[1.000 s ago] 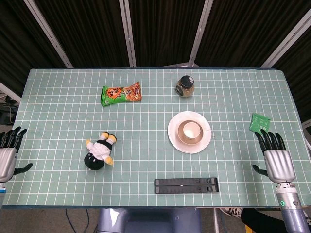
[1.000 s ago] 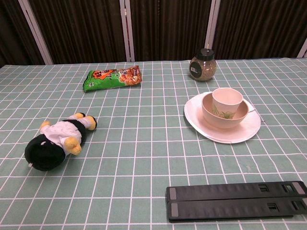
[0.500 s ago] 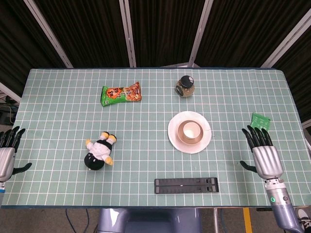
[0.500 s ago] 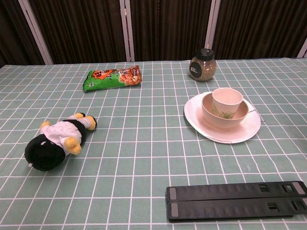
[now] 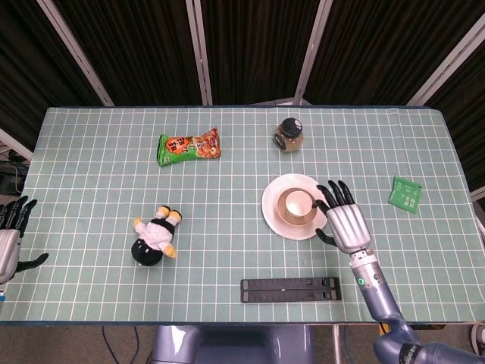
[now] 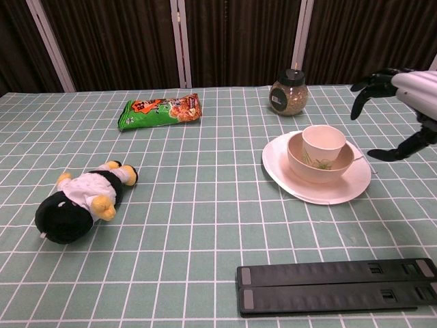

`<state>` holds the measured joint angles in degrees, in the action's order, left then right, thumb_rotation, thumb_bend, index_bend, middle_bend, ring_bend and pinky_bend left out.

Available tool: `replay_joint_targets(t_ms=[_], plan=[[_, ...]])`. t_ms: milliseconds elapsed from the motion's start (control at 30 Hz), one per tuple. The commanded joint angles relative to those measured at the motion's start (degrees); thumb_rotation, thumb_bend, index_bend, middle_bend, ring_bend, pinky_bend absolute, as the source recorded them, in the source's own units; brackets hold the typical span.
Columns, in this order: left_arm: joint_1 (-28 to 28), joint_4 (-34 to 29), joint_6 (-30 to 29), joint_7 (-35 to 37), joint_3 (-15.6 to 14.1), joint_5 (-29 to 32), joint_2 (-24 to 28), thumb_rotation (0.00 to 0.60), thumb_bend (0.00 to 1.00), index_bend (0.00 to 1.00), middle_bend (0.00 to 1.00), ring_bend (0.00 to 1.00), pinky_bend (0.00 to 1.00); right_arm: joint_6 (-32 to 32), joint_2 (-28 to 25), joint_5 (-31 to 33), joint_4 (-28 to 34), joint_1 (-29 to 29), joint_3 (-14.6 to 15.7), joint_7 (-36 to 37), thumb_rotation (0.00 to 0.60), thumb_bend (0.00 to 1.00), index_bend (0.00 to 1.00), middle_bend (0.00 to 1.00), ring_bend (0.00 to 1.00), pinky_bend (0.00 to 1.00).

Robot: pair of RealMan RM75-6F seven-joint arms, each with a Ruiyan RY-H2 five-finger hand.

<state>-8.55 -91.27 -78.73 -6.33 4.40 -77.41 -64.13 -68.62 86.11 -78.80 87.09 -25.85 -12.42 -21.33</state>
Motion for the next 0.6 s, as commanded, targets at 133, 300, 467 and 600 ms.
replay_joint_targets(t_ms=[133, 300, 467, 600], plan=[[-0.12, 0.09, 0.25, 0.25, 0.03, 0.07, 0.03, 0.600, 0.00, 0.00, 0.00, 0.00, 0.00, 2.13, 3.96, 3.73, -3.49, -2.97, -2.29, -1.73, 0.600, 0.18, 0.42, 0.15, 0.00, 0.00], [-0.27, 0.23, 0.54, 0.43, 0.14, 0.29, 0.04, 0.600, 0.00, 0.00, 0.00, 0.00, 0.00, 3.09, 5.01, 5.82, -4.68, -3.75, -1.96, -2.40, 0.600, 0.19, 0.43, 0.15, 0.00, 0.00], [-0.21, 0.13, 0.41, 0.56, 0.08, 0.15, 0.11, 0.600, 0.00, 0.00, 0.00, 0.00, 0.00, 3.19, 5.60, 6.38, -5.55, -3.77, -0.84, -2.62, 0.600, 0.19, 0.43, 0.15, 0.00, 0.00], [-0.17, -0.05, 0.25, 0.45, -0.02, -0.08, 0.11, 0.600, 0.00, 0.00, 0.00, 0.00, 0.00, 3.52, 6.91, 6.51, -7.89, -4.46, -0.50, -1.89, 0.600, 0.19, 0.46, 0.17, 0.00, 0.00]])
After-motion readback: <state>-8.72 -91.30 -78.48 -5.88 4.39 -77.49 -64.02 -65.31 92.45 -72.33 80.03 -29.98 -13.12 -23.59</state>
